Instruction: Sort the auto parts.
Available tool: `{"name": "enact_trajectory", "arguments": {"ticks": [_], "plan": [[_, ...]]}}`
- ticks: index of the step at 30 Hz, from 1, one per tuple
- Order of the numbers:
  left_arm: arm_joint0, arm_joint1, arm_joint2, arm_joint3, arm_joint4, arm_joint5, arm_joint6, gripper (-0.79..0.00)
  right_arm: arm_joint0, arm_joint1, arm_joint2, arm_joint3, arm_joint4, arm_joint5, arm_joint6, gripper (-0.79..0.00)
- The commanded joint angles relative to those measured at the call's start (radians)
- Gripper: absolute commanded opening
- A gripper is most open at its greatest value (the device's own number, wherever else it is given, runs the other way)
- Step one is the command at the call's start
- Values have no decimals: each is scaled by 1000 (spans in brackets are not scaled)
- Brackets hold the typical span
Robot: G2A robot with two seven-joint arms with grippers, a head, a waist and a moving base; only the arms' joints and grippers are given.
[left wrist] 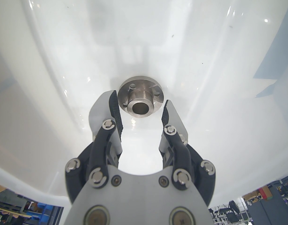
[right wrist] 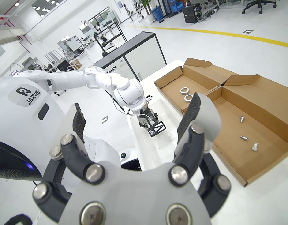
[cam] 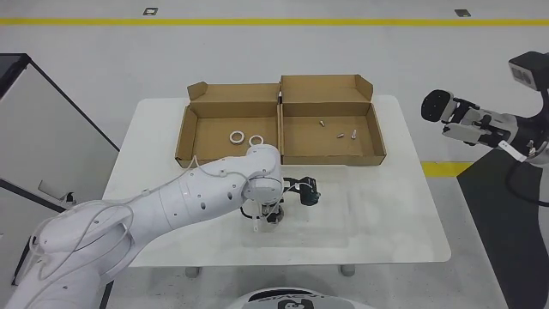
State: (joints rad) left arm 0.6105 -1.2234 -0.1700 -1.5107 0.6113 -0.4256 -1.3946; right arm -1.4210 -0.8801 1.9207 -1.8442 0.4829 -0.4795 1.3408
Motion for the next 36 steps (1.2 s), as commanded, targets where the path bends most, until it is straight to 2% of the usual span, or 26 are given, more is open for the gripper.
{"name": "enact_trajectory", "arguments": {"ticks": [1,11,14,16,17,19,28,29,30,32,33,36], "plan": [[1,-1,0,3,1,-1,1,-416,0,0,0,0,0,0,0,0],[8,-3,0,19,8,-3,3,-425,0,0,0,0,0,0,0,0],[9,-4,0,22,9,-4,4,-502,0,0,0,0,0,0,0,0],[11,-5,0,26,14,-5,5,-591,0,0,0,0,0,0,0,0],[13,-5,0,28,15,-5,5,-637,0,0,0,0,0,0,0,0],[16,-6,0,32,19,-7,7,-785,0,0,0,0,0,0,0,0],[12,-10,0,35,15,-4,4,-785,0,0,0,0,0,0,0,0],[10,-9,0,32,14,-2,2,-763,0,0,0,0,0,0,0,0],[6,-9,0,30,11,-1,1,-634,0,0,0,0,0,0,0,0],[1,-7,0,25,4,0,0,-514,0,0,0,0,0,0,0,0],[-1,-6,0,22,1,1,-1,-474,0,0,0,0,0,0,0,0],[-5,-3,0,15,-3,4,-4,-437,0,0,0,0,0,0,0,0]]}}
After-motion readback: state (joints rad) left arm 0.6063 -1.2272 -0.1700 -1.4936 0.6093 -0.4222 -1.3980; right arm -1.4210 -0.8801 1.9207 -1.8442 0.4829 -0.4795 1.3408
